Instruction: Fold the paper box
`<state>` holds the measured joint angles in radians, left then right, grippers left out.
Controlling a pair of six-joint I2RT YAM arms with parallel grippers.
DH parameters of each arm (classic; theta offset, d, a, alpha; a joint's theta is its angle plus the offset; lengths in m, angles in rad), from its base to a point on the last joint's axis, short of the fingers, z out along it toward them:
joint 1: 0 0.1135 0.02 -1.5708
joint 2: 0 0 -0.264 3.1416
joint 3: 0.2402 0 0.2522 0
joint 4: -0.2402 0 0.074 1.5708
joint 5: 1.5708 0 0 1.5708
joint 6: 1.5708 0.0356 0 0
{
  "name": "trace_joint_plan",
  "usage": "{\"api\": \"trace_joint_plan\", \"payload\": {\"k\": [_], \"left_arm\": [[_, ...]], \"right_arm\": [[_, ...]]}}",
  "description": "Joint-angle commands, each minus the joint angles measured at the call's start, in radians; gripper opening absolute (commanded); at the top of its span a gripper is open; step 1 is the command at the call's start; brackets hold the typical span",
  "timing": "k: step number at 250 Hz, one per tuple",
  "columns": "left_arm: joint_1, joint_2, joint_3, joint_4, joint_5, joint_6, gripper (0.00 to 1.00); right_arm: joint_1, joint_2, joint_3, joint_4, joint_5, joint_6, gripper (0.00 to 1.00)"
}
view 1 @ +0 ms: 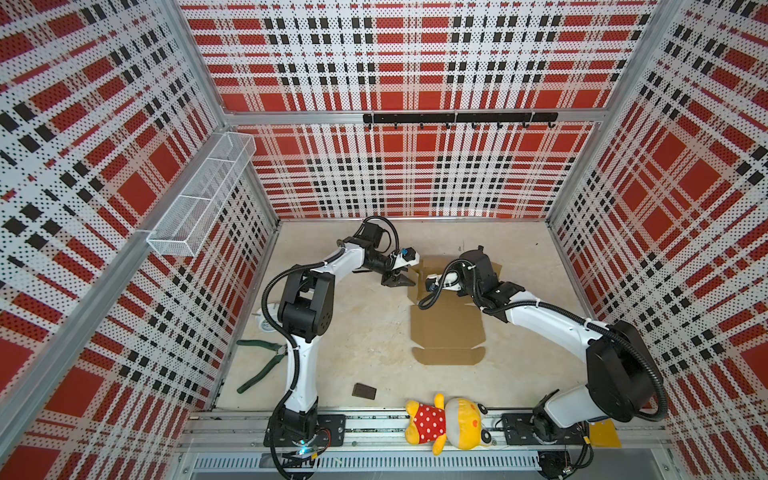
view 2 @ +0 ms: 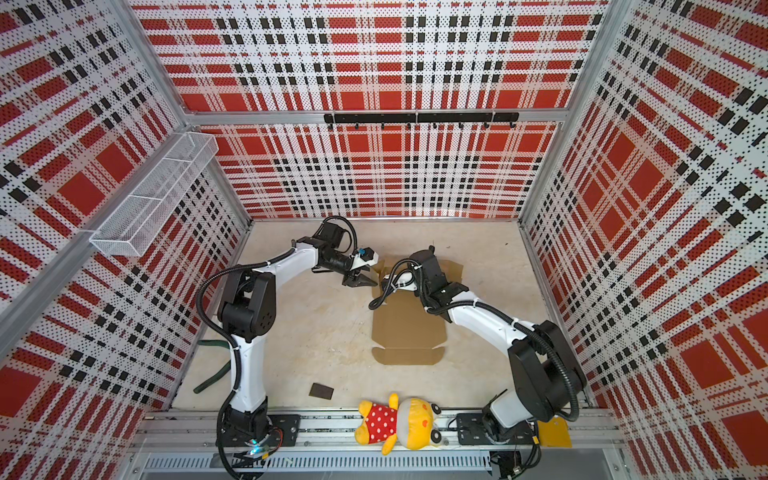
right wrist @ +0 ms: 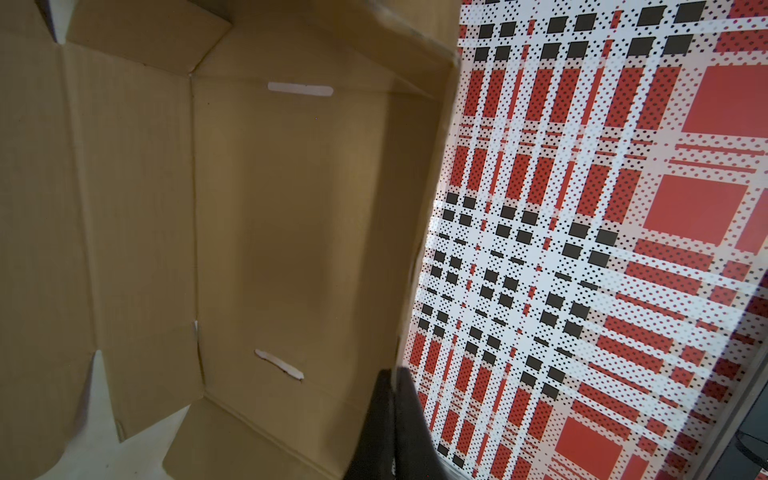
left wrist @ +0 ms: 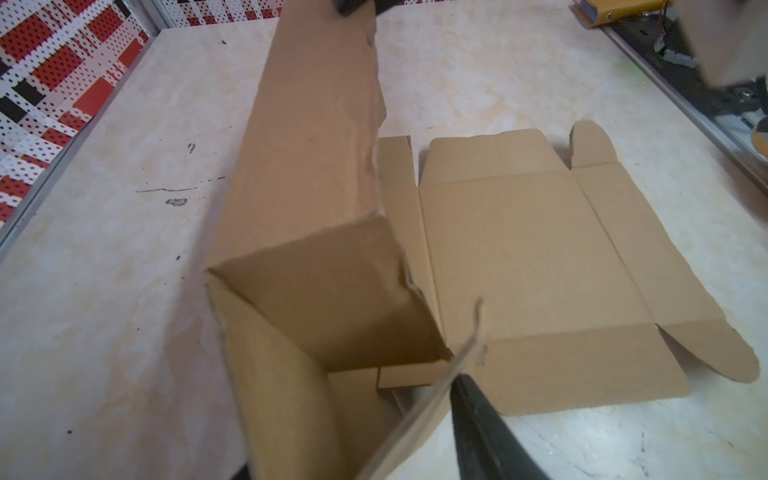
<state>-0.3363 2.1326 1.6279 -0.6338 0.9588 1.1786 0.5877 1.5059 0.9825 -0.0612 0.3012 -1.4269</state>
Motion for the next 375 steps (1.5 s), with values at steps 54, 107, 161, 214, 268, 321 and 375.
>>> {"api": "trace_joint_plan", "payload": {"k": [54,107,161,214,268,321,375], "left_arm": [[-0.009,-0.141,-0.19,0.324,0.013,-0.3,0.51],[-0.039,-0.22,-0.354,0.553,-0.049,-0.489,0.52],[-0.085,-0.276,-0.48,0.762,-0.14,-0.691,0.51],[-0.135,-0.307,-0.589,0.906,-0.268,-0.784,0.5],[-0.21,-0.352,-0.717,1.09,-0.373,-0.853,0.5],[-0.251,-0.343,-0.796,1.294,-0.499,-0.931,0.49],[-0.289,-0.316,-0.829,1.484,-0.585,-0.993,0.47]], "right_arm": [[0.008,0.0,-0.009,0.003,-0.014,-0.018,0.0],[0.011,-0.021,-0.036,0.031,-0.013,-0.018,0.0],[0.023,-0.066,-0.118,0.127,-0.004,-0.047,0.0],[0.045,-0.089,-0.17,0.219,0.023,-0.081,0.0],[0.069,-0.133,-0.244,0.312,0.037,-0.102,0.0],[0.076,-0.17,-0.294,0.363,0.039,-0.106,0.0],[0.077,-0.174,-0.307,0.387,0.062,-0.095,0.0]]}}
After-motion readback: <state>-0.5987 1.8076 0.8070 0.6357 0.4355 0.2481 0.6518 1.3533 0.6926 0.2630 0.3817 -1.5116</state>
